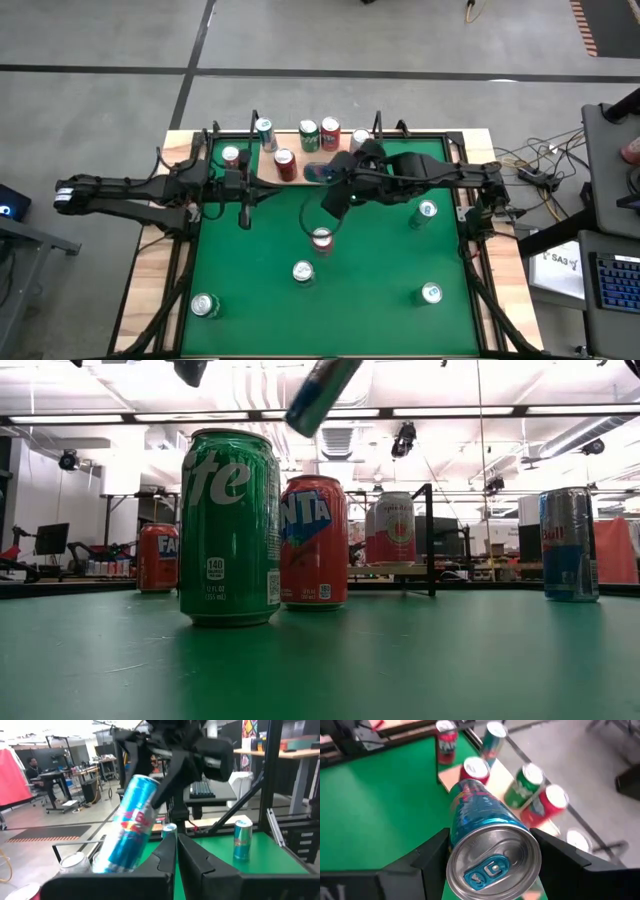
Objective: Pick and place cans onto a shelf
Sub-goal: Put the top left blue silver soda can on the shelf aligned with the other blue silver soda can
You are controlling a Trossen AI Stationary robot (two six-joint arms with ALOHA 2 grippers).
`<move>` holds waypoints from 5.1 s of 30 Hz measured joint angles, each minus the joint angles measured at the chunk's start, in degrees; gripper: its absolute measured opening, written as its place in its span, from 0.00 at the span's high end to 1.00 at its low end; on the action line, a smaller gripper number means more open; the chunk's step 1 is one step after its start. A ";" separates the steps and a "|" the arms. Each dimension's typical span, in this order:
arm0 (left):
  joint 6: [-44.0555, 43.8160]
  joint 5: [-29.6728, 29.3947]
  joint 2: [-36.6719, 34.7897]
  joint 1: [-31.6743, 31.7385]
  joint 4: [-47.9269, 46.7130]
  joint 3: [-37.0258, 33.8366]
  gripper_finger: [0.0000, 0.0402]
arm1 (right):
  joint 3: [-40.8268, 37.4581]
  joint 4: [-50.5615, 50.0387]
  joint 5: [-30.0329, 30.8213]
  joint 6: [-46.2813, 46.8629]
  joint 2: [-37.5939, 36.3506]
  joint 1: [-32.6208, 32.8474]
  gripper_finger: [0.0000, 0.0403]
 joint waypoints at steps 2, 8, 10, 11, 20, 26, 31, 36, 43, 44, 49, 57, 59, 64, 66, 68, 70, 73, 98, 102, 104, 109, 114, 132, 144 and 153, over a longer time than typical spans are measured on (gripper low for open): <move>0.76 0.00 1.12 0.02 0.03 0.00 0.98 | -0.02 2.84 -1.71 -3.09 0.29 -0.89 0.43; 3.57 -2.54 4.25 0.01 0.05 0.00 0.80 | -0.04 7.91 -4.12 -8.57 1.97 -3.10 0.43; 5.37 -6.82 5.12 0.00 0.64 0.00 0.72 | -0.04 8.38 -4.16 -9.36 2.68 -3.66 0.43; 6.16 -9.16 5.47 0.02 0.66 0.00 0.67 | -0.05 8.45 -4.22 -9.53 2.79 -3.98 0.43; 11.75 -23.85 10.82 0.20 3.33 0.02 0.39 | -0.31 9.99 -4.08 -10.80 4.39 -5.16 0.43; 13.34 -24.06 14.08 0.13 6.34 0.02 0.35 | -0.31 10.67 -4.21 -11.26 4.69 -5.16 0.43; 15.01 -24.15 16.33 0.14 9.34 0.02 0.35 | -0.31 10.86 -4.24 -11.57 4.71 -5.16 0.43; 15.92 -24.55 19.37 0.22 13.95 0.02 0.35 | -0.32 10.89 -5.36 -12.19 4.74 -5.19 0.43; 16.30 -24.69 23.30 0.48 19.44 0.02 0.35 | -0.33 10.48 -5.26 -12.27 4.76 -5.19 0.43; 16.34 -24.68 23.68 0.48 19.79 0.02 0.35 | -0.33 10.42 -5.29 -12.25 4.76 -5.19 0.43; 15.81 -24.54 25.41 0.46 22.35 0.02 0.37 | -0.33 10.21 -5.44 -12.29 4.76 -5.19 0.43; 14.71 -25.35 26.00 0.42 25.41 -0.02 0.35 | -0.33 10.78 -4.94 -9.53 4.65 -5.16 0.43; 14.33 -25.66 25.99 0.44 25.99 -0.02 0.32 | -0.33 11.40 -4.72 -8.27 4.66 -5.24 0.43; 13.30 -25.09 25.90 0.35 26.97 0.00 0.27 | -0.37 11.91 -5.54 -8.12 4.78 -5.51 0.43; 13.31 -25.11 25.90 0.37 27.45 0.00 0.26 | -0.38 13.11 -5.68 -8.42 5.10 -5.51 0.43; 13.38 -25.19 25.88 0.41 27.65 0.00 0.26 | -0.39 13.15 -5.70 -8.53 5.27 -5.54 0.43; 13.36 -25.34 25.88 0.42 27.32 0.00 0.26 | -0.39 13.22 -5.68 -8.89 5.84 -5.54 0.43; 13.34 -25.37 25.88 0.44 26.95 0.00 0.30 | -0.42 13.51 -5.67 -9.13 6.27 -5.54 0.43; 10.89 -30.67 25.88 0.61 26.33 -0.02 0.46 | 0.83 13.37 -5.10 -11.19 5.96 -5.49 0.13; 9.69 -30.58 25.36 0.61 26.08 -0.09 0.46 | 2.45 13.18 -5.02 -12.71 5.41 -5.38 0.13; 9.31 -30.52 24.78 0.61 26.17 -0.35 0.46 | 2.70 13.07 -5.02 -13.43 4.77 -5.38 0.14; 8.12 -30.18 21.49 0.61 26.30 -2.85 0.46 | 2.69 11.65 -4.97 -14.20 2.77 -5.38 0.17; 5.56 -30.18 15.63 0.59 28.85 -8.04 0.46 | 2.67 11.08 -4.84 -14.59 0.98 -5.38 0.19; -2.61 -23.80 -2.48 0.57 31.02 -23.66 0.46 | -1.36 8.64 -4.84 -14.15 0.52 -5.38 0.19; -8.88 -26.63 -8.71 0.48 34.64 -28.30 0.46 | -12.16 24.01 -5.50 -18.96 0.52 -5.38 0.19; -6.81 -6.17 -8.80 0.43 35.68 -28.72 0.46 | -21.98 42.31 -16.84 -26.65 0.52 -5.27 0.19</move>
